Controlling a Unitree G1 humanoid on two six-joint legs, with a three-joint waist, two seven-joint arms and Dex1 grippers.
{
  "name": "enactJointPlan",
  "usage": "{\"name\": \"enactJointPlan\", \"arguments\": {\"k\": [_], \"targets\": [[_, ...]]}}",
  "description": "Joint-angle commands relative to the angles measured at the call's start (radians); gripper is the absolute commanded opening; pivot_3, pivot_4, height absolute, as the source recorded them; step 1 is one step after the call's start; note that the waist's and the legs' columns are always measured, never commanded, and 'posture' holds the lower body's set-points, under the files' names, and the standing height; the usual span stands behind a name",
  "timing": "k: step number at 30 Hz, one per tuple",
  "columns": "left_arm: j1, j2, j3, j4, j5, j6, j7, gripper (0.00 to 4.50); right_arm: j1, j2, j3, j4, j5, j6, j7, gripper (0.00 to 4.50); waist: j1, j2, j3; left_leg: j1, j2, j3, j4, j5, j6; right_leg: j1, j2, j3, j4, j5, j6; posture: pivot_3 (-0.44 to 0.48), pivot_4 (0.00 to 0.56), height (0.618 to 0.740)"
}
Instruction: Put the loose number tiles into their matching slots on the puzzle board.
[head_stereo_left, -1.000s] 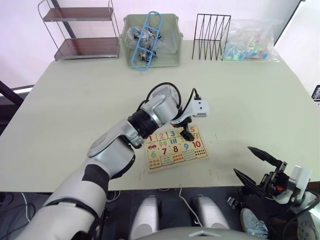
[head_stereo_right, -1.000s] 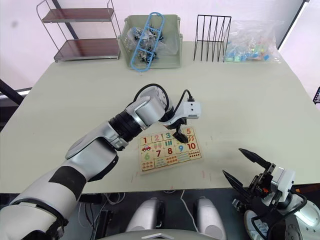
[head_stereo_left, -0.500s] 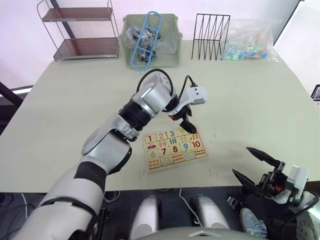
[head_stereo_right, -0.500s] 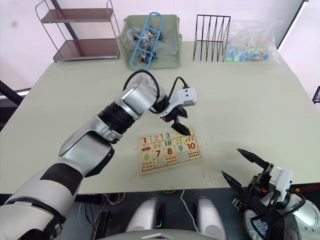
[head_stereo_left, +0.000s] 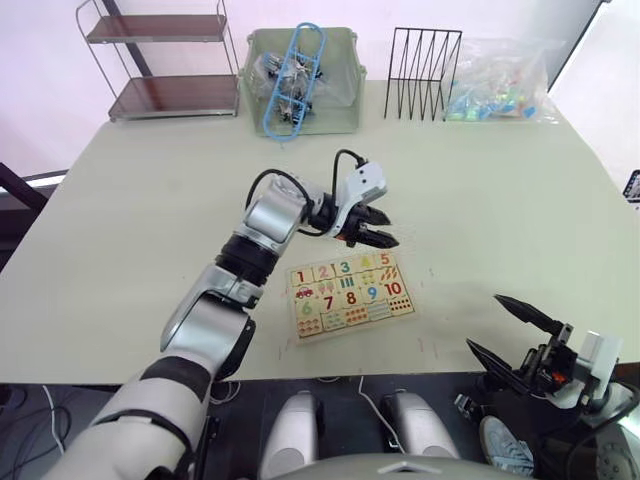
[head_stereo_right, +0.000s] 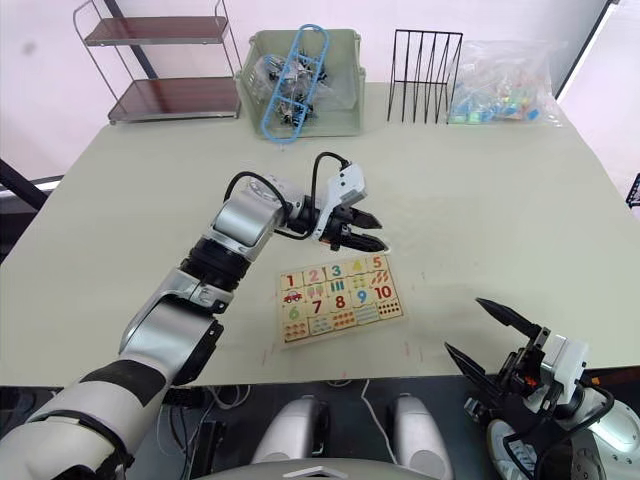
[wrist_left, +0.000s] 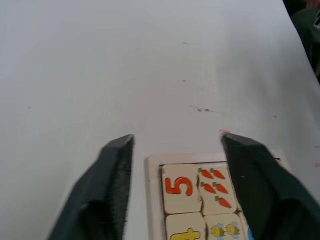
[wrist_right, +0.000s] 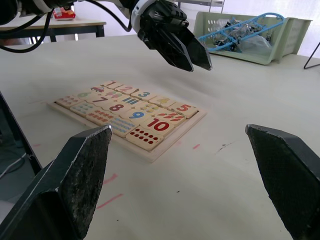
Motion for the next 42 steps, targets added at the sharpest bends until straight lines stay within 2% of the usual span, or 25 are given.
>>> {"name": "enactJointPlan", "arguments": {"k": [1,2,4,15,27,33,38,42], "targets": [[0.011,0.001,0.037,-0.013,-0.022,-0.064,-0.004,1.02,0.003,-0.011,-0.021,-0.023,0.022,-0.003,0.001,4.50,0.001,0.000,0.000,0.000,0.000,0.000,0.000,0.000,0.000,0.000,0.000,0.000,0.000,0.000,0.000,0.000,0.150,0.740],[0.017,0.002,0.040,-0.012,-0.027,-0.068,-0.008,0.47,0.003,-0.012,-0.022,-0.022,0.023,-0.003,0.002,4.50,0.001,0.000,0.000,0.000,0.000,0.000,0.000,0.000,0.000,0.000,0.000,0.000,0.000,0.000,0.000,0.000,0.150,0.740],[0.032,0.004,0.040,-0.010,-0.027,-0.102,-0.013,0.06,0.002,-0.014,-0.024,-0.020,0.024,-0.002,0.003,4.50,0.000,0.000,0.000,0.000,0.000,0.000,0.000,0.000,0.000,0.000,0.000,0.000,0.000,0.000,0.000,0.000,0.150,0.740],[0.130,-0.018,-0.008,0.013,0.018,-0.199,0.009,0.06,-0.004,-0.015,-0.020,-0.020,0.023,0.000,-0.004,4.50,0.000,0.000,0.000,0.000,0.000,0.000,0.000,0.000,0.000,0.000,0.000,0.000,0.000,0.000,0.000,0.000,0.150,0.740],[0.140,-0.026,-0.047,0.074,0.088,-0.223,0.020,0.06,0.003,-0.015,-0.021,-0.023,0.020,0.000,-0.007,4.50,0.000,0.000,0.000,0.000,0.000,0.000,0.000,0.000,0.000,0.000,0.000,0.000,0.000,0.000,0.000,0.000,0.150,0.740],[0.141,-0.058,0.036,0.035,0.026,-0.239,0.058,0.06,0.004,-0.019,-0.023,-0.023,0.029,0.006,-0.003,4.50,0.000,0.000,0.000,0.000,0.000,0.000,0.000,0.000,0.000,0.000,0.000,0.000,0.000,0.000,0.000,0.000,0.150,0.740],[0.182,-0.036,0.117,-0.110,-0.053,-0.178,0.069,0.06,-0.020,-0.027,-0.019,-0.018,0.044,0.030,0.004,4.50,-0.003,0.000,0.000,0.000,0.000,0.000,0.000,0.000,0.000,0.000,0.000,0.000,0.000,0.000,0.000,0.000,0.150,0.740],[0.249,0.003,0.218,-0.279,-0.151,-0.042,0.116,0.06,-0.045,-0.040,-0.028,-0.003,0.062,0.055,0.011,4.50,-0.004,0.000,0.000,0.001,0.000,0.000,0.000,0.000,0.000,0.000,0.000,0.000,0.000,0.000,0.000,0.000,0.150,0.740]]}}
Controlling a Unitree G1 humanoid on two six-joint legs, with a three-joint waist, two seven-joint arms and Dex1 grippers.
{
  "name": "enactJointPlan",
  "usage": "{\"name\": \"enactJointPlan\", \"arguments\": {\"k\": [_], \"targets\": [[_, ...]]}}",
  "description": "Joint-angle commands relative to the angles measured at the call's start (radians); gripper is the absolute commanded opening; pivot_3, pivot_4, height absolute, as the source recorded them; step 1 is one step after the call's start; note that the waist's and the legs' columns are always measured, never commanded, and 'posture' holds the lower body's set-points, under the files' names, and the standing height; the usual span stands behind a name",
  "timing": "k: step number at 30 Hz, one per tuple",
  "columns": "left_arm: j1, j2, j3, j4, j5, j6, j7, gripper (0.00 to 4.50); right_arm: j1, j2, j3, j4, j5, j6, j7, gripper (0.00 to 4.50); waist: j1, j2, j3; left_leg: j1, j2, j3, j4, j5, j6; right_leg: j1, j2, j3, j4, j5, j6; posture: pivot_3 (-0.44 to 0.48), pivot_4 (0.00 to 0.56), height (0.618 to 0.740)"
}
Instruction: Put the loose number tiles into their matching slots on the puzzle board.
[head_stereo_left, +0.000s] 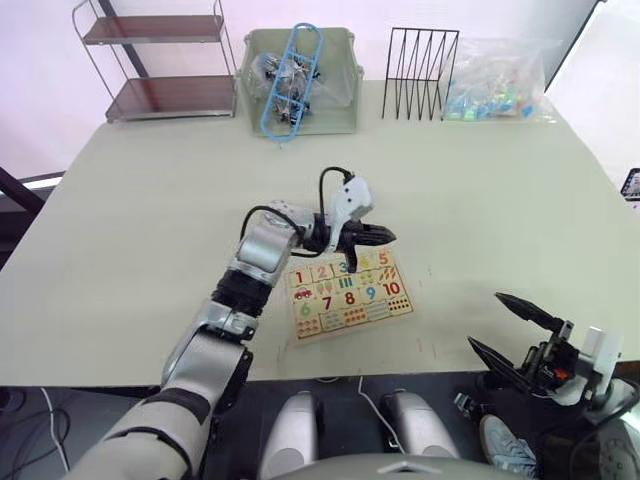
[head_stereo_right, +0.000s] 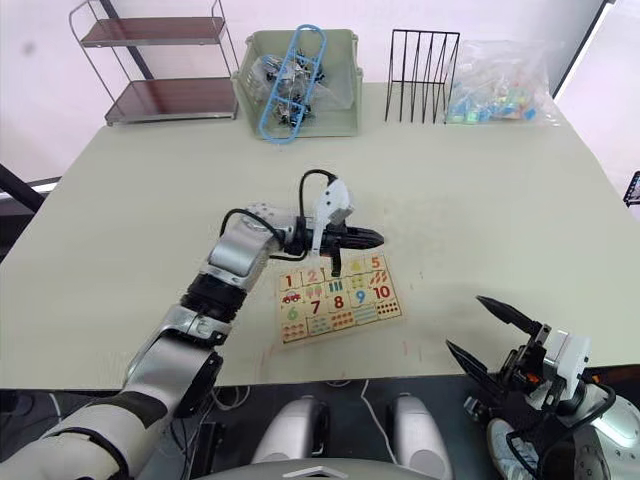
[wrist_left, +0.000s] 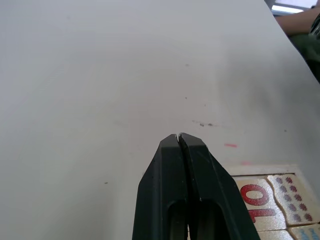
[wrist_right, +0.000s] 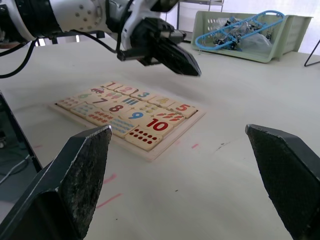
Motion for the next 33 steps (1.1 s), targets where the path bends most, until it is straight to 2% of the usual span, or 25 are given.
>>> {"name": "enactJointPlan", "arguments": {"k": [1,6,9,18,21,28,29,33], "targets": [[0.046,0.034,0.115,-0.168,-0.110,0.119,0.047,0.06,-0.018,-0.020,-0.033,0.002,0.038,0.017,0.014,4.50,0.002,0.000,0.000,0.000,0.000,0.000,0.000,0.000,0.000,0.000,0.000,0.000,0.000,0.000,0.000,0.000,0.150,0.740],[0.159,0.120,0.241,-0.278,-0.171,0.163,0.118,0.06,-0.048,-0.047,-0.055,0.042,0.058,0.053,0.032,4.50,0.004,0.000,0.000,0.000,0.000,0.000,0.000,0.000,0.000,0.000,-0.001,0.000,0.000,0.000,0.000,0.000,0.150,0.740],[0.224,0.153,0.280,-0.326,-0.185,0.145,0.152,0.06,-0.058,-0.058,-0.064,0.065,0.065,0.063,0.045,4.50,0.004,0.000,0.000,0.000,0.000,0.000,0.000,0.000,0.000,0.000,-0.001,-0.001,0.000,0.000,0.000,0.000,0.150,0.740],[0.529,0.225,0.526,-0.486,-0.288,0.160,0.279,0.06,-0.119,-0.079,-0.113,0.121,0.088,0.155,0.007,4.50,0.002,0.001,0.000,0.001,0.001,0.000,0.000,0.000,0.000,0.000,-0.001,0.000,0.000,0.000,0.000,0.000,0.150,0.740],[0.591,0.225,0.565,-0.509,-0.310,0.177,0.331,0.85,-0.140,-0.085,-0.137,0.137,0.096,0.176,0.002,4.50,0.007,0.000,0.000,0.001,0.001,0.001,0.000,0.000,0.000,0.000,-0.002,0.000,0.000,0.000,0.000,0.000,0.150,0.740],[0.773,0.205,0.656,-0.516,-0.290,0.070,0.416,4.16,-0.151,-0.110,-0.183,0.179,0.084,0.183,0.028,4.50,0.004,0.000,-0.001,0.001,0.001,0.002,-0.001,0.000,0.000,0.000,-0.002,0.000,-0.001,0.000,0.000,0.000,0.150,0.740],[0.802,0.206,0.665,-0.518,-0.286,0.053,0.420,4.40,-0.150,-0.114,-0.187,0.185,0.077,0.181,0.029,4.50,0.003,0.000,-0.001,0.001,0.001,0.002,-0.001,0.000,0.000,0.000,-0.002,0.000,-0.001,0.000,0.000,0.000,0.150,0.740],[0.903,0.200,0.698,-0.532,-0.282,-0.003,0.448,4.40,-0.156,-0.113,-0.198,0.211,0.044,0.165,0.010,4.50,0.003,0.000,-0.001,0.002,0.001,0.003,-0.001,0.000,0.000,0.000,-0.002,0.001,-0.001,0.000,-0.001,0.000,0.150,0.740]]}}
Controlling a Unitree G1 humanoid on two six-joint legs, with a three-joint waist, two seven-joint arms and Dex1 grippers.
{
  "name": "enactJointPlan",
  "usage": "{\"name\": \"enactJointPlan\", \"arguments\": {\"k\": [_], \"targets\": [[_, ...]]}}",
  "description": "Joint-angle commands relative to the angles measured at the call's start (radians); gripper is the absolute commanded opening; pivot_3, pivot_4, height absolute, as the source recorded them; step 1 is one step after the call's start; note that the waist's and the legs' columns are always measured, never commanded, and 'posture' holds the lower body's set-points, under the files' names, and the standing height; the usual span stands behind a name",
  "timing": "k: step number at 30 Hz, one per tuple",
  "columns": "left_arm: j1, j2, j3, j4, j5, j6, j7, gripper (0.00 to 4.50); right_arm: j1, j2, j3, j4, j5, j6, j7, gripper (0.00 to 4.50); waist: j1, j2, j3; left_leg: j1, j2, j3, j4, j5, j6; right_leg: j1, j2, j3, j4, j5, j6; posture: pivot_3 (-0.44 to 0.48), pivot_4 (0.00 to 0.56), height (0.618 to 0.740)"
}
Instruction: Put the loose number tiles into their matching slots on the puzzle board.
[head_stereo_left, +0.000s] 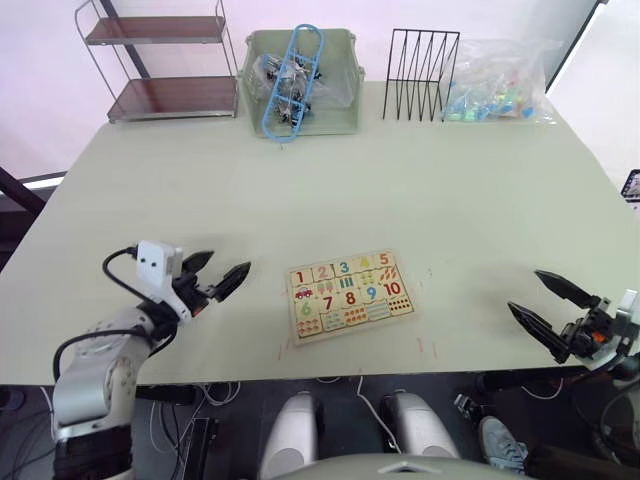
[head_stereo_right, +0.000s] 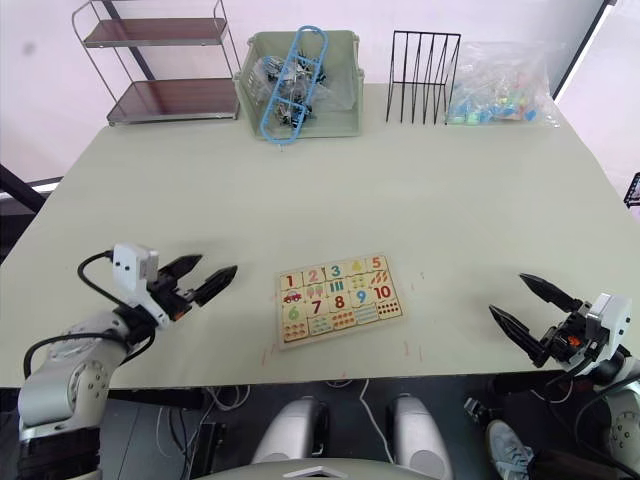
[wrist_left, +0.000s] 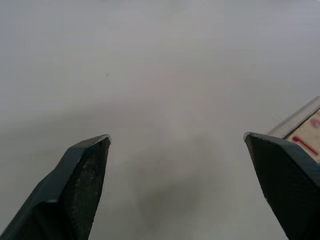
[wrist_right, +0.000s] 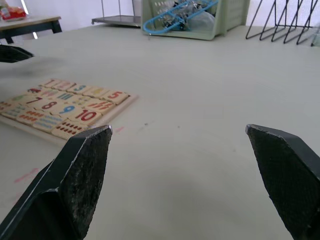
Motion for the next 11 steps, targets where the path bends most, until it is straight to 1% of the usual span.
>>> {"name": "enactJointPlan", "arguments": {"k": [1,5,11], "targets": [[0.057,-0.006,0.046,-0.046,0.001,-0.064,0.024,4.40,-0.006,-0.001,-0.032,-0.003,-0.011,-0.022,-0.011,4.50,0.001,0.000,0.000,0.000,0.000,0.000,0.000,0.000,0.000,0.000,0.000,0.000,0.000,0.000,0.000,0.000,0.150,0.740],[0.113,-0.024,0.057,-0.075,-0.017,-0.090,0.045,4.40,-0.002,0.017,-0.023,-0.025,-0.016,-0.015,-0.026,4.50,0.004,0.000,0.000,0.000,0.000,0.000,0.000,0.000,0.000,0.000,-0.001,0.000,0.000,0.000,0.000,0.000,0.150,0.740],[0.180,-0.038,0.054,-0.093,0.000,-0.138,0.069,4.40,-0.007,0.034,0.005,-0.046,-0.038,0.004,-0.058,4.50,0.001,0.000,0.000,0.000,0.000,0.000,0.000,0.000,0.000,0.000,0.000,0.000,0.000,0.000,0.000,0.000,0.150,0.740]]}}
